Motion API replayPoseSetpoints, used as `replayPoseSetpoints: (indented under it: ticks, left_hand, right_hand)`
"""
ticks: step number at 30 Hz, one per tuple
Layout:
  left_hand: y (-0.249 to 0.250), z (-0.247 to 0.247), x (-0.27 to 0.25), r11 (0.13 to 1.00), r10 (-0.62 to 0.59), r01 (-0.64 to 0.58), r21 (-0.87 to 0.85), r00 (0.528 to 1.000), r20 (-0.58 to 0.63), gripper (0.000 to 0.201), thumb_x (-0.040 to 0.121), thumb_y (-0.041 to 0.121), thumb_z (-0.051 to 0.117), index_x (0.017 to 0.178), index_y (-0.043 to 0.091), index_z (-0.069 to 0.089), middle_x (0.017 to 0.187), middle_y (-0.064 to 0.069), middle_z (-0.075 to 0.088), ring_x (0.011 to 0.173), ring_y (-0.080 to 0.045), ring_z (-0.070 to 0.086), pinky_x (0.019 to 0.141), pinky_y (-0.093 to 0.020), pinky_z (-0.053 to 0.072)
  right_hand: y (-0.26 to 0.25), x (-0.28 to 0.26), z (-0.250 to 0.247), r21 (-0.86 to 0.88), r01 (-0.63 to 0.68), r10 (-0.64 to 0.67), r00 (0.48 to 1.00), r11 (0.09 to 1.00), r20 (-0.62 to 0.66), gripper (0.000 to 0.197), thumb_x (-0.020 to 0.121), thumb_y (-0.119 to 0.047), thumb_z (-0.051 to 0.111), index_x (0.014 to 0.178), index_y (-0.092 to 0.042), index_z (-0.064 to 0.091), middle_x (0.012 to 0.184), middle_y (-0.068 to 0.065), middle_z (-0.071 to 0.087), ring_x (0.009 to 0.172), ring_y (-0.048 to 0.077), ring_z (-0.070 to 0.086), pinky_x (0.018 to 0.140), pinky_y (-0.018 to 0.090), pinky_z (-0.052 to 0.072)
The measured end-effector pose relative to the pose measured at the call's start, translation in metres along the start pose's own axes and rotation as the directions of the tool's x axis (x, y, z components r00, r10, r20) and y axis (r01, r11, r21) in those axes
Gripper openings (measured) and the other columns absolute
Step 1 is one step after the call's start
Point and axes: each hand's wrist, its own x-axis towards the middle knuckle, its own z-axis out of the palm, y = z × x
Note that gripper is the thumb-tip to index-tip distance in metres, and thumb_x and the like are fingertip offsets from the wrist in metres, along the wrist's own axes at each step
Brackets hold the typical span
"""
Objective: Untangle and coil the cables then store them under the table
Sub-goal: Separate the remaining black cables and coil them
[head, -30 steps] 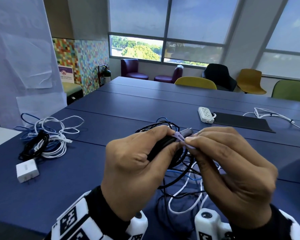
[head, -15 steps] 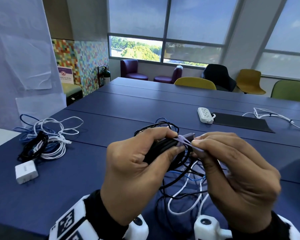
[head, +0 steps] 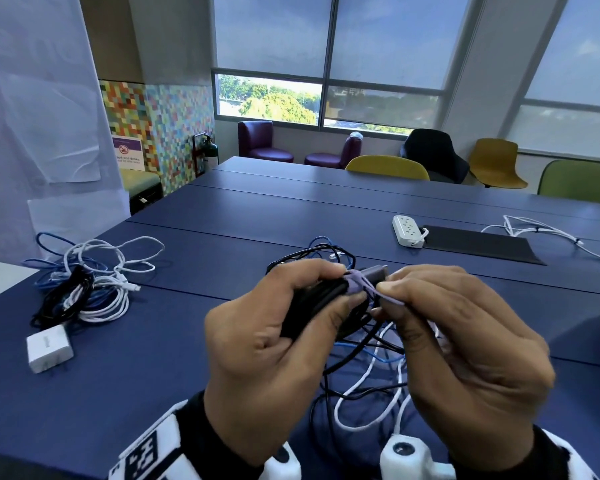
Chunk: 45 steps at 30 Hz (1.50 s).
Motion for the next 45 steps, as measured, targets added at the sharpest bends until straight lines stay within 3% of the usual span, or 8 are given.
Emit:
replayPoseSetpoints:
  ticks: [5, 10, 21, 27, 30, 33, 37, 45]
  left_hand:
    - [-0.003, -0.001, 0.004, 0.990, -0.115, 0.114, -0.079, 0.993, -0.007, 0.015, 0.080, 0.015, 0.078, 0.093, 0.015, 0.072, 0.085, 0.008, 0.075, 0.074, -0.010, 0.073, 0.067, -0.026, 0.058]
    - [-0.005, -0.002, 0.010, 0.999, -0.052, 0.051, 0.018, 0.997, 0.051, 0.013, 0.081, 0.013, 0.074, 0.093, 0.009, 0.072, 0.081, 0.013, 0.072, 0.072, 0.000, 0.069, 0.065, -0.014, 0.054]
    - [-0.003, -0.003, 0.010, 1.000, -0.025, 0.024, 0.014, 0.997, 0.072, 0.016, 0.082, 0.012, 0.076, 0.097, 0.009, 0.069, 0.084, 0.011, 0.073, 0.076, -0.001, 0.070, 0.067, -0.015, 0.054]
    - [-0.003, -0.006, 0.012, 0.999, -0.041, 0.038, 0.025, 0.990, 0.137, 0.017, 0.081, 0.015, 0.076, 0.096, 0.012, 0.068, 0.075, 0.009, 0.070, 0.066, -0.005, 0.069, 0.059, -0.020, 0.054]
    - [-0.003, -0.007, 0.012, 0.996, -0.083, 0.084, -0.005, 0.987, 0.134, 0.023, 0.080, 0.016, 0.077, 0.097, 0.018, 0.062, 0.068, 0.005, 0.068, 0.058, -0.009, 0.066, 0.052, -0.025, 0.053]
    - [-0.004, -0.008, 0.013, 0.996, -0.071, 0.079, -0.048, 0.986, 0.150, 0.023, 0.082, 0.019, 0.077, 0.095, 0.020, 0.059, 0.075, 0.005, 0.070, 0.064, -0.011, 0.069, 0.056, -0.025, 0.055]
    - [-0.005, -0.009, 0.016, 0.999, -0.009, 0.019, -0.044, 0.980, 0.200, 0.015, 0.083, 0.015, 0.075, 0.094, 0.016, 0.064, 0.085, 0.008, 0.070, 0.075, -0.008, 0.069, 0.069, -0.017, 0.054]
    - [-0.010, -0.007, 0.012, 0.993, -0.031, 0.050, -0.103, 0.985, 0.171, 0.015, 0.082, 0.008, 0.074, 0.093, 0.014, 0.066, 0.082, 0.002, 0.070, 0.074, -0.018, 0.070, 0.069, -0.028, 0.058]
  right_hand:
    - [0.000, -0.002, 0.001, -0.064, 0.069, -0.062, 0.993, 0.996, 0.101, 0.020, 0.075, 0.010, 0.072, 0.095, 0.008, 0.070, 0.087, 0.011, 0.067, 0.083, 0.026, 0.065, 0.077, 0.027, 0.048]
    - [0.002, -0.003, 0.004, -0.075, 0.104, -0.089, 0.979, 0.992, 0.184, 0.020, 0.075, 0.010, 0.073, 0.095, 0.010, 0.071, 0.090, 0.012, 0.067, 0.087, 0.027, 0.063, 0.079, 0.029, 0.049]
    - [0.003, 0.003, 0.003, -0.090, 0.064, -0.052, 0.990, 0.994, 0.128, 0.018, 0.078, 0.008, 0.071, 0.096, 0.007, 0.071, 0.090, 0.009, 0.067, 0.084, 0.024, 0.064, 0.078, 0.027, 0.048]
    - [-0.005, 0.016, 0.001, -0.057, -0.128, 0.135, 0.983, 0.990, 0.122, 0.006, 0.086, -0.003, 0.068, 0.088, -0.006, 0.073, 0.087, -0.001, 0.067, 0.079, 0.010, 0.064, 0.068, 0.021, 0.051]
    - [-0.007, 0.022, 0.000, 0.054, -0.287, 0.274, 0.945, 0.956, 0.180, 0.009, 0.089, -0.009, 0.064, 0.086, -0.015, 0.070, 0.084, -0.008, 0.065, 0.072, 0.016, 0.064, 0.055, 0.031, 0.051]
    - [-0.007, 0.026, 0.000, 0.140, -0.416, 0.382, 0.898, 0.899, 0.217, 0.011, 0.088, -0.010, 0.064, 0.084, -0.018, 0.068, 0.080, -0.007, 0.066, 0.064, 0.012, 0.063, 0.052, 0.027, 0.050]
    - [-0.006, 0.030, -0.001, 0.158, -0.468, 0.420, 0.869, 0.870, 0.262, 0.010, 0.088, -0.011, 0.064, 0.083, -0.018, 0.069, 0.076, -0.005, 0.066, 0.057, 0.011, 0.059, 0.048, 0.030, 0.051]
    - [-0.002, 0.034, -0.004, 0.075, -0.460, 0.402, 0.834, 0.885, 0.379, 0.010, 0.089, -0.016, 0.061, 0.082, -0.022, 0.066, 0.069, -0.016, 0.059, 0.059, 0.007, 0.058, 0.058, 0.018, 0.042]
